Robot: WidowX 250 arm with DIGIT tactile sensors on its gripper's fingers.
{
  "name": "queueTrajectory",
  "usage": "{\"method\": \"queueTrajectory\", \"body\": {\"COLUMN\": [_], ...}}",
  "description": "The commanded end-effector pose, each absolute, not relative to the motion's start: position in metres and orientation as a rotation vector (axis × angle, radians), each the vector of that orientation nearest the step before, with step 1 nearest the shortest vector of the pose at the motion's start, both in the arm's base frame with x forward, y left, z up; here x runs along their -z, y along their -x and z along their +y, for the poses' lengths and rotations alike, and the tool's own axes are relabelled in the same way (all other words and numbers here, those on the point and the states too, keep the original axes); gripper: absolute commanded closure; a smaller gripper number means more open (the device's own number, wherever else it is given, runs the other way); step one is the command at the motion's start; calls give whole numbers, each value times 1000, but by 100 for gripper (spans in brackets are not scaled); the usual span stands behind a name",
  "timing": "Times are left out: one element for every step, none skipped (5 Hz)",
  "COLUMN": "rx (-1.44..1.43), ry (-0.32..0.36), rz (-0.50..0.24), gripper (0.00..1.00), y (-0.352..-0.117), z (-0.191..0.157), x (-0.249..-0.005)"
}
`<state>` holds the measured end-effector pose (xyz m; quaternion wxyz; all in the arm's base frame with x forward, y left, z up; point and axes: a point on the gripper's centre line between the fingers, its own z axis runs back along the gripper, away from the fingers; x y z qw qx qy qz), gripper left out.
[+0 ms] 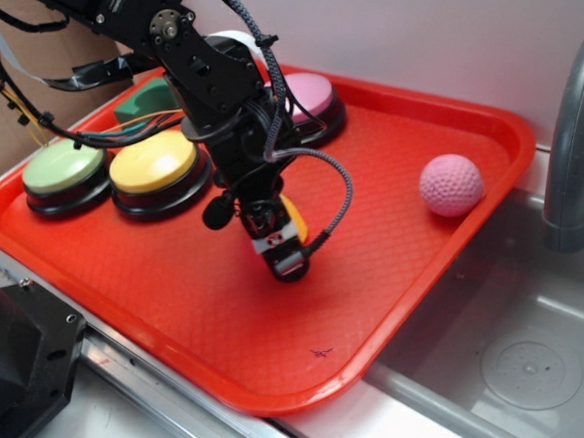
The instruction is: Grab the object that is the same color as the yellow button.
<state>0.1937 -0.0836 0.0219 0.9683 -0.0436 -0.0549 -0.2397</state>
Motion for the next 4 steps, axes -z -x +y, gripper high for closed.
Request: {"method": "queueTrajectory", "body": {"rx": [116,1,-96,-89], "ry": [113,105,71,31], "rz": [-229,-236,-195,-139], "gripper": [100,100,100,100], "y": [-129,-126,-144,-162], "z": [-67,-52,-41,-43], "x": [-129,-168,-179,-159]}}
